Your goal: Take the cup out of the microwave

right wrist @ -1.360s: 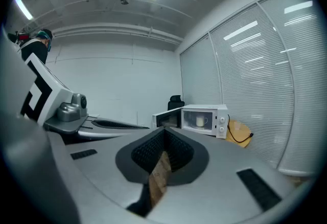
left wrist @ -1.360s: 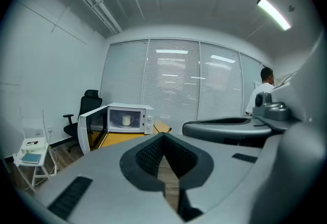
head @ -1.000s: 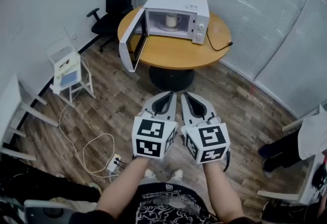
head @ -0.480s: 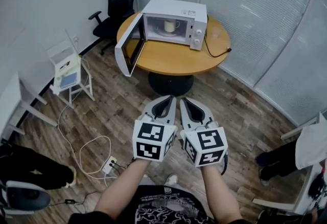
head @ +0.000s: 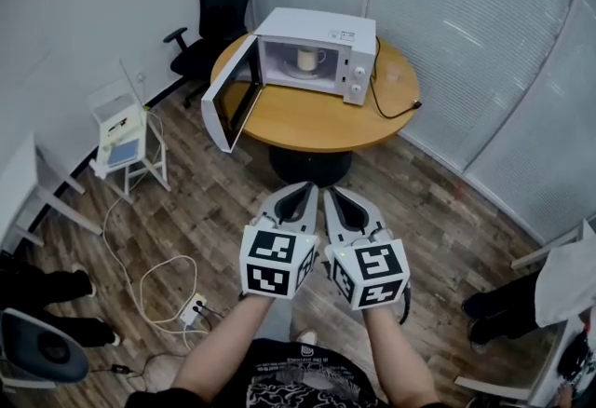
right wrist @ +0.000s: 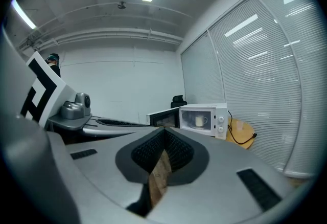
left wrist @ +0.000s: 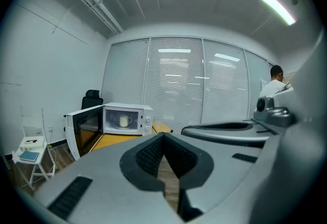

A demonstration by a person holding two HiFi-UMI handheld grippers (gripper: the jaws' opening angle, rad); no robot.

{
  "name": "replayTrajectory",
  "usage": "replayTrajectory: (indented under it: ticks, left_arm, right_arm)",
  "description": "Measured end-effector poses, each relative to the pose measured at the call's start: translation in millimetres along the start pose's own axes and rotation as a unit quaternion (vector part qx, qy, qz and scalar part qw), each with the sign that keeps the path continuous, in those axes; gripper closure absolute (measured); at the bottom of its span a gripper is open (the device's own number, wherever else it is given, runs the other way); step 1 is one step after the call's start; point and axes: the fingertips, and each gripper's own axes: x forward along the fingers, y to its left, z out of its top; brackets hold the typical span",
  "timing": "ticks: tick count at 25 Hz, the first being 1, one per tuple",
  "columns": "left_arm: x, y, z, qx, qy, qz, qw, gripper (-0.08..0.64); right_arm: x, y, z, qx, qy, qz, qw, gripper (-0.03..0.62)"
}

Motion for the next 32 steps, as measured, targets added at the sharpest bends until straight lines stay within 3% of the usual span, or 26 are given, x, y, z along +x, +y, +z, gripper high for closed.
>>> replayTrajectory:
  ticks: [14,32]
  left_arm:
    - [107,79,11,-0.022,0.002,-0.021,0.9995,0.554]
    - [248,198,57,-0.028,0.013,-0.059,0.9978,0.554]
  right_arm:
    - [120,-48,1,-0.005,0.016,-0.015,1.000,0.577]
    - [296,-113,38,0.016,0.023,-0.058,0.998,0.577]
